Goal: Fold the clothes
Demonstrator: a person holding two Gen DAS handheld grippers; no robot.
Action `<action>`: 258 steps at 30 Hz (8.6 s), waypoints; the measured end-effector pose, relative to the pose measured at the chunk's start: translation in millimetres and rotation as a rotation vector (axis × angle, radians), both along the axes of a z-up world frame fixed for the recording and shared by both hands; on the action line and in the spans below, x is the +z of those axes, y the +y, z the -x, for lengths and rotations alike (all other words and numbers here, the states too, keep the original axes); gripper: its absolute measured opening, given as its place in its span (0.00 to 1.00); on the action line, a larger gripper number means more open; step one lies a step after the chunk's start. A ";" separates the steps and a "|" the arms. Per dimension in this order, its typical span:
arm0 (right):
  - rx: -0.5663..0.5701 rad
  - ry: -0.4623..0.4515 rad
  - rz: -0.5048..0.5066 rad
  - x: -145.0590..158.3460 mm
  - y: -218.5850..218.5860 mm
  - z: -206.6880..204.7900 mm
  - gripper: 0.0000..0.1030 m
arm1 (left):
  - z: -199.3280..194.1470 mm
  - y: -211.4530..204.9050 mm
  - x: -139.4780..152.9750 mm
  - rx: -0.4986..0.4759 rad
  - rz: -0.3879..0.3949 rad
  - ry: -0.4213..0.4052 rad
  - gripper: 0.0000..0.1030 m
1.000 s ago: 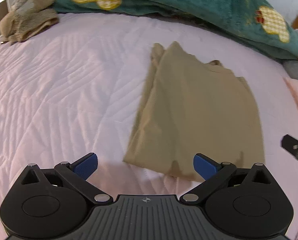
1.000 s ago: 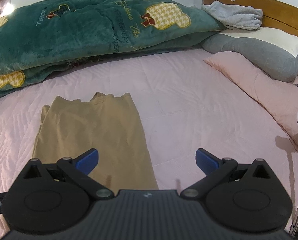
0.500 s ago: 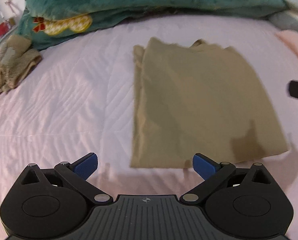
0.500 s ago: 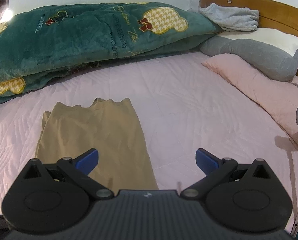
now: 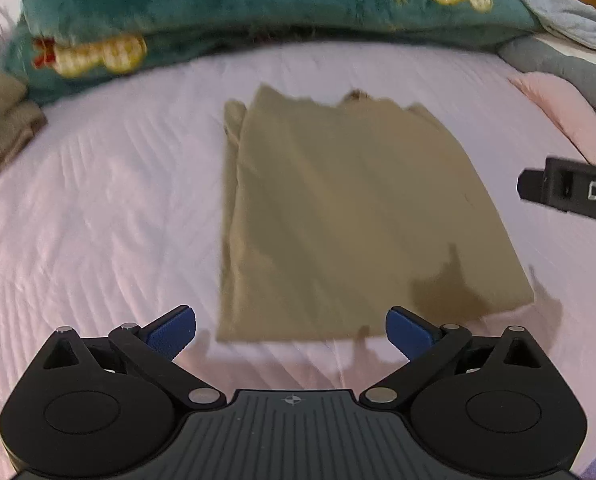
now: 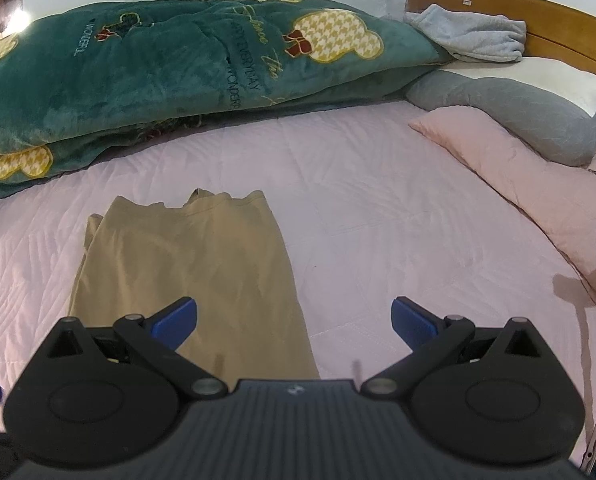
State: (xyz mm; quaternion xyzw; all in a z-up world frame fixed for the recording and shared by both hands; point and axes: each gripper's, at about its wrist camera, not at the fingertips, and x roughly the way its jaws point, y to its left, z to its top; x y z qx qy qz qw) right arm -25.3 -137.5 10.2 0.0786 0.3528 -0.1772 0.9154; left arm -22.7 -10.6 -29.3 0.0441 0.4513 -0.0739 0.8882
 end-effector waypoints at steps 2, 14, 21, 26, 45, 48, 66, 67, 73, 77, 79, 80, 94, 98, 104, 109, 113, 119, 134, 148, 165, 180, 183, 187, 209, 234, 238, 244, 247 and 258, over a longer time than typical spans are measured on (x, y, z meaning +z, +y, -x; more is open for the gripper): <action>0.011 0.002 0.011 0.7 -0.6 -1.1 1.00 | -3.2 -2.0 -2.4 0.013 -0.042 0.022 0.99; 0.087 0.032 0.033 -0.2 -20.1 -41.2 1.00 | -58.0 2.8 8.4 -0.009 -0.049 0.051 0.98; 0.142 0.042 0.041 -5.9 -25.1 -66.0 1.00 | -84.6 -3.5 7.1 -0.043 -0.020 0.074 0.98; 0.218 0.084 -0.049 -16.1 -57.4 -111.3 1.00 | -134.3 1.7 9.6 -0.004 -0.084 -0.056 0.98; 0.293 0.228 -0.307 -92.3 -119.8 -229.7 0.96 | -257.7 -8.7 -42.2 0.046 -0.061 0.060 0.98; 0.329 0.243 -0.320 -97.6 -113.4 -241.6 0.96 | -237.1 -4.4 -46.3 0.010 0.008 0.101 0.98; 0.391 0.239 -0.343 -101.9 -112.1 -239.8 0.50 | -283.8 -20.2 -52.4 -0.059 -0.044 0.004 0.79; 0.395 0.232 -0.338 -101.5 -111.9 -239.1 0.44 | -283.9 -19.1 -51.7 -0.050 -0.026 -0.001 0.74; 0.420 0.180 -0.326 -96.2 -106.0 -232.5 0.20 | -284.6 -13.5 -47.0 -0.049 0.003 -0.017 0.39; 0.445 0.149 -0.287 -92.0 -99.8 -227.3 0.14 | -283.5 -6.4 -45.3 -0.061 0.021 -0.033 0.22; 0.448 0.136 -0.283 -90.9 -99.3 -225.2 0.13 | -279.9 -3.7 -43.9 -0.070 0.020 -0.044 0.20; 0.446 0.124 -0.288 -89.6 -100.0 -223.5 0.13 | -278.7 -2.9 -42.6 -0.071 0.022 -0.048 0.19; 0.456 0.002 -0.225 -51.4 -88.4 -192.5 0.12 | -225.5 -8.0 -27.6 -0.097 -0.126 -0.109 0.46; 0.468 -0.007 -0.163 -33.2 -80.6 -175.9 0.12 | -220.6 15.5 -25.0 -0.054 0.003 -0.065 0.46; 0.454 0.023 -0.076 -25.5 -75.5 -164.0 0.12 | -228.6 7.0 -16.3 -0.124 0.032 -0.095 0.46; 0.449 0.046 -0.077 -37.8 -77.6 -171.1 0.13 | -263.8 -16.1 -41.5 -0.129 0.034 -0.029 0.45; 0.456 0.056 -0.082 -46.4 -78.7 -173.6 0.13 | -265.4 -22.7 -53.6 -0.139 0.030 -0.021 0.42; 0.437 0.056 -0.099 -55.3 -83.5 -174.0 0.14 | -255.5 -20.4 -51.7 -0.141 0.038 -0.041 0.25; 0.493 -0.097 -0.136 -16.0 -77.1 -121.4 0.09 | -218.9 -23.0 -52.9 -0.154 -0.078 -0.144 0.24; 0.745 0.042 -0.259 -1.2 -22.2 -47.2 0.06 | -178.0 -0.2 -52.1 -0.181 -0.046 -0.148 0.27; 1.021 0.529 -0.451 4.8 38.4 61.8 0.03 | -111.1 12.6 -44.9 -0.242 -0.085 -0.127 0.31; 0.572 0.303 -0.233 -8.9 -28.1 -23.7 0.41 | -167.6 -61.7 -6.6 -0.230 -0.113 -0.136 0.58; 0.552 0.307 -0.270 -25.4 -37.8 -33.7 0.41 | -192.1 -74.2 -18.0 -0.203 -0.111 -0.111 0.58; 0.568 0.310 -0.287 -42.5 -39.3 -41.9 0.41 | -213.3 -93.5 -44.1 -0.224 -0.183 -0.082 0.58; 0.527 0.328 -0.293 -63.7 -45.2 -43.6 0.41 | -159.3 -38.3 -25.0 -0.326 0.063 -0.113 0.08; 0.374 0.146 -0.478 -55.2 -60.5 -174.0 0.50 | -90.4 -10.4 -14.0 -0.288 0.050 0.000 0.52; 0.332 0.178 -0.466 -81.3 -55.5 -206.4 0.50 | -73.0 -21.0 -24.0 -0.318 0.088 0.058 0.52; 0.374 0.171 -0.503 -99.5 -50.2 -215.3 0.13 | -73.6 -38.9 -40.9 -0.324 0.091 0.083 0.54; 0.428 0.145 -0.492 -92.7 -44.6 -208.4 0.06 | -71.5 -27.5 -40.7 -0.321 0.134 0.083 0.54; 0.663 -0.026 -0.582 -9.0 -5.2 -133.5 0.05 | -40.2 68.4 1.6 -0.120 0.110 -0.020 0.55</action>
